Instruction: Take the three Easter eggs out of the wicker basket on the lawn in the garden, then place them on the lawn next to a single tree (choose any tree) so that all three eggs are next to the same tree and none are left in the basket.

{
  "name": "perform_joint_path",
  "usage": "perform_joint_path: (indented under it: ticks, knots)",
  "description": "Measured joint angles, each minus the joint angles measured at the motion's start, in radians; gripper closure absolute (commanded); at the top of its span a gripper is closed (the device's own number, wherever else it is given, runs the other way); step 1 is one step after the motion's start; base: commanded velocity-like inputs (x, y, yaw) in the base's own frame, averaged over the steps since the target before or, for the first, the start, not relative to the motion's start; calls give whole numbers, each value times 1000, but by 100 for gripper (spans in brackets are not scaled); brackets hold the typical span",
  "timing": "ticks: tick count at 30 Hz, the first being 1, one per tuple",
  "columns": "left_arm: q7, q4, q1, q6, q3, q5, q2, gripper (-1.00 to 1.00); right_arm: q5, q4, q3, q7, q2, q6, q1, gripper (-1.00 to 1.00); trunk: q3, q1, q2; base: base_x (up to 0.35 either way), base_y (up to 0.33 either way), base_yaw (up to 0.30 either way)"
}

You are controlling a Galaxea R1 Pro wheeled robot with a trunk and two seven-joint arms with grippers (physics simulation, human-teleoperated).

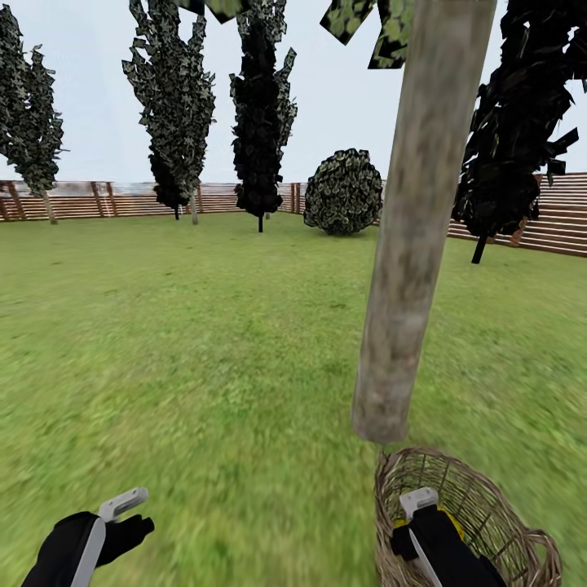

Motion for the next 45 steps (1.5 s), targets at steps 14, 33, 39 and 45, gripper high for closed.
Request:
perform_joint_path:
  ticks: [14, 33, 39, 45]
  knots:
    - [-2, -3, 0, -2, 1, 3, -2, -100, 0, 0, 0, 0, 0, 0, 0, -100, 44, -54, 98, 0, 0, 0]
    - [-8, -131, 0, -16, 3, 13, -5, -100, 2, 0, 0, -1, 0, 0, 0, -100, 103, -127, 231, 0, 0, 0]
    - [-8, -126, 0, -16, 2, 9, -18, -100, 2, 0, -1, -1, -1, 0, 0, -100, 122, -150, 273, 0, 0, 0]
    - [-8, -123, 0, -16, 1, 5, -41, -100, 3, 0, -2, -1, -1, 0, 0, -100, 141, -173, 315, 0, 0, 0]
